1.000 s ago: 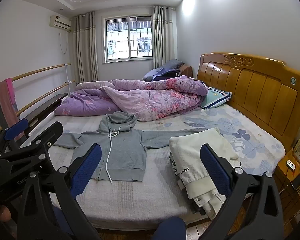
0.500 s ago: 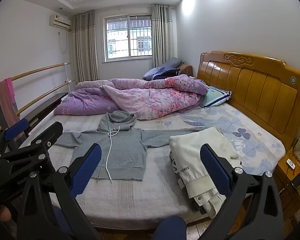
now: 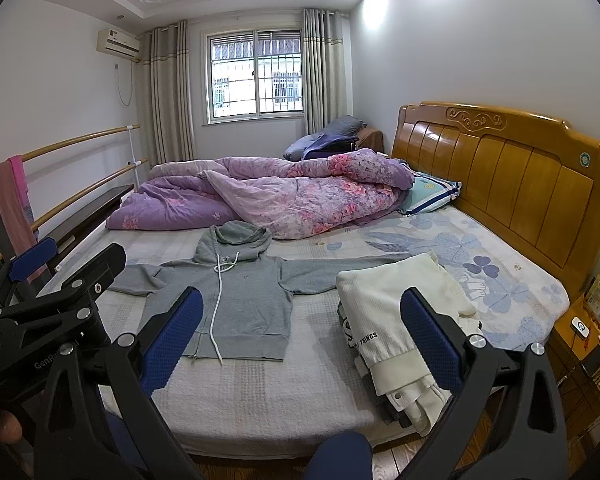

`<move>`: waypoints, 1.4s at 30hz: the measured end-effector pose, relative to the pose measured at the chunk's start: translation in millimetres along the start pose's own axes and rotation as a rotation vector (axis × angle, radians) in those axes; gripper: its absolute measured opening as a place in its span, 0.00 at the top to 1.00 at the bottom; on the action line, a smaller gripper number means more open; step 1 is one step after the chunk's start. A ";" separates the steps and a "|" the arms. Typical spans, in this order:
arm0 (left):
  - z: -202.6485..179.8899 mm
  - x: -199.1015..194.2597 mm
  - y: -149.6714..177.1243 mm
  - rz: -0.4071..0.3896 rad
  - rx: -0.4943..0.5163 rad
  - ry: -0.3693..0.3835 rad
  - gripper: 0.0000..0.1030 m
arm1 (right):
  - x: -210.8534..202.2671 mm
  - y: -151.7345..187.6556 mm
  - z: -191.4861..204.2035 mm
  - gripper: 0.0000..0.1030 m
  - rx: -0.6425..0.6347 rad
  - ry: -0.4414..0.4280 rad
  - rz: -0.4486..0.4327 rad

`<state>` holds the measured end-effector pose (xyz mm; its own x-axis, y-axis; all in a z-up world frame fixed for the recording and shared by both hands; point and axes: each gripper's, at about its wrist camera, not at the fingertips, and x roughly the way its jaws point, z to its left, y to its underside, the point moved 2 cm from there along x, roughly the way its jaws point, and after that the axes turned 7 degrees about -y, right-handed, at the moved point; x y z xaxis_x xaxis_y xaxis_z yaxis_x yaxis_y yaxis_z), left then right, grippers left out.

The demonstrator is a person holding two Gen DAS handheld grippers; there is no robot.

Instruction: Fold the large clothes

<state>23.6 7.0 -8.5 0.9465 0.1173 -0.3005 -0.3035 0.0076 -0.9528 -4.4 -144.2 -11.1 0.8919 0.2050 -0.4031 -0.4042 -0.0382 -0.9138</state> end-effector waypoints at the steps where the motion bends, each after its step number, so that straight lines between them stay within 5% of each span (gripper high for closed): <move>1: 0.8 0.3 -0.1 0.000 0.000 0.000 0.05 | -0.3 0.0 0.0 0.07 0.000 0.001 -0.001; 42: 6.0 -1.0 6.0 0.006 -0.001 -0.006 0.05 | 5.2 5.5 2.5 0.07 0.002 -0.009 0.008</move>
<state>20.2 12.9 -13.8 0.9441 0.1234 -0.3058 -0.3088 0.0055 -0.9511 -2.5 -140.9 -18.1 0.8869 0.2139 -0.4096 -0.4114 -0.0380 -0.9107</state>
